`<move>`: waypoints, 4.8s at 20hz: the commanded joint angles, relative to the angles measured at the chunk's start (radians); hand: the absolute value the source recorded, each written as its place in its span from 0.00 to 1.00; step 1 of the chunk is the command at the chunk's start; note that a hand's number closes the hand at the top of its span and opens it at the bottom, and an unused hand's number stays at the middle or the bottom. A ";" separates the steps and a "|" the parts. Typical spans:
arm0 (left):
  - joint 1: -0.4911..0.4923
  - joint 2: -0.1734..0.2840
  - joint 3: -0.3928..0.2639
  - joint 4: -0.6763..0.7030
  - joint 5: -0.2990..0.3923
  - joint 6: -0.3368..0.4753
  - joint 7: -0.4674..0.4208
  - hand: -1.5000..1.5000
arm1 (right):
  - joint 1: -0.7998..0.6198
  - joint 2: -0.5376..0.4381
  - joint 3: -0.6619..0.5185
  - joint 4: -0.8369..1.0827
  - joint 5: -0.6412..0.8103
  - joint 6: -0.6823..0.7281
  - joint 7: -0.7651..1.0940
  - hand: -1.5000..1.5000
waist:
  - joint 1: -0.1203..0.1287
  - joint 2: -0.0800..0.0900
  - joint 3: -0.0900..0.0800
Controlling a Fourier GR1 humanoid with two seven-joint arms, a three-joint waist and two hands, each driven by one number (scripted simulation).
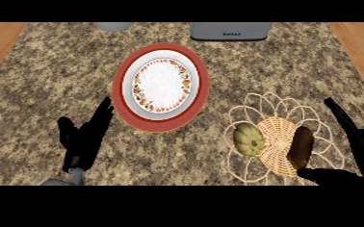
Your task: Pick the squash from the placemat and place it in the plate
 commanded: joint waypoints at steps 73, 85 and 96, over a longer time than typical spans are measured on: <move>0.007 -0.125 0.112 -0.006 -0.163 -0.130 0.088 0.50 | -0.229 0.459 0.735 -0.143 0.986 -0.755 1.466 1.00 | 0.050 -0.001 -0.007; -0.016 -0.140 0.114 0.012 -0.164 -0.122 0.105 0.50 | -0.561 0.459 0.672 0.114 1.285 -0.929 1.921 1.00 | 0.050 0.011 -0.006; -0.004 -0.168 0.085 0.000 -0.188 -0.113 0.097 0.50 | -0.872 0.459 0.566 0.492 1.249 -1.033 2.050 1.00 | 0.067 0.019 -0.004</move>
